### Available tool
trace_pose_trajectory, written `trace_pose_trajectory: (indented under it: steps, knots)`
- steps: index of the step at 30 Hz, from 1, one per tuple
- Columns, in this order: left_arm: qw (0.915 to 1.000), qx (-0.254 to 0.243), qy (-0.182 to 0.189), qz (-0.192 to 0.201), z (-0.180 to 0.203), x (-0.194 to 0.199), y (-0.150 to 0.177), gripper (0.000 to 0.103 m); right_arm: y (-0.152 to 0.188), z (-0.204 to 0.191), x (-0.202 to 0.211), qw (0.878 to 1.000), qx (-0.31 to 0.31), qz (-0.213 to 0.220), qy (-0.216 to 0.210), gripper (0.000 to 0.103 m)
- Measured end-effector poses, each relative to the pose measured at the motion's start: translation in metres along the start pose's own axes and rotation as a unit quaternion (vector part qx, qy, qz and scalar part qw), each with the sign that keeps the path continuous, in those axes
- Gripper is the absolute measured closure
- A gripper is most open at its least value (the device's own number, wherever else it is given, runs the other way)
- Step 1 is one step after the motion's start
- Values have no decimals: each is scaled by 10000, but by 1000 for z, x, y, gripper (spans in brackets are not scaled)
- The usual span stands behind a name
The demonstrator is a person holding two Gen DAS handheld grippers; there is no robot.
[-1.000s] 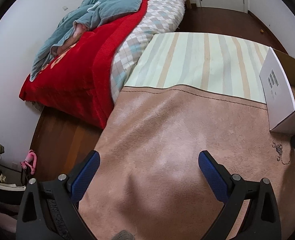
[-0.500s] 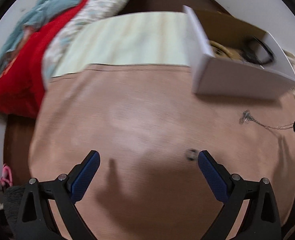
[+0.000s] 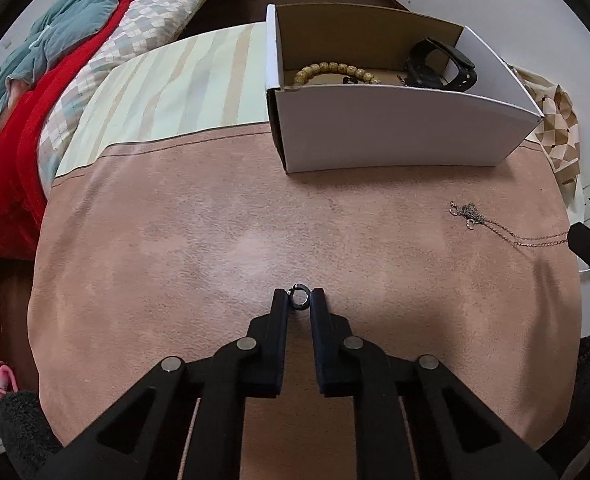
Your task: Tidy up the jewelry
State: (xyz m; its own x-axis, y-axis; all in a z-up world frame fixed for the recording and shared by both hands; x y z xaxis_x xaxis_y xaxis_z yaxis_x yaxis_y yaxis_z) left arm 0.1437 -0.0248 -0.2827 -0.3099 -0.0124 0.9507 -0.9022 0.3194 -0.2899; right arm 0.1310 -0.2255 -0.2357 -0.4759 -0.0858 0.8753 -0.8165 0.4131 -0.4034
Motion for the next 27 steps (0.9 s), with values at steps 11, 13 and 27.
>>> trace_pose_trajectory:
  steps: [11,13,27]
  knots:
    - [9988,-28,-26,484,-8,43,-13,94,-10,-20,26,9992,117,172,-345,90]
    - [9979,-28,3,643,-10,57,-20,94,-16,-27,33,9987,160,228,-432,90]
    - [9919,142,602,1113,-52,101,-112,94,-96,-79,105,9885,337,920,-1149,90]
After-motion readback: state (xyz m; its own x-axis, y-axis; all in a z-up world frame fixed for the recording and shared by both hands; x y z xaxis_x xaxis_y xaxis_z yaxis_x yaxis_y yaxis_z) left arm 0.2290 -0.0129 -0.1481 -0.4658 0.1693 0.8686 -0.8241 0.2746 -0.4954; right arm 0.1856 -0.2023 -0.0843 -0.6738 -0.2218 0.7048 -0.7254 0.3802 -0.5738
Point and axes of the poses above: each gripper's, at about its wrist camera, not at the fingertips, and x roughly against the way its jaws point, z to its right, y to its underside, the point moved 4 cm from there along -x, roughly the way its jaws point, and after that the axes turned 14 degrees about -x, right-handed, at the moved point
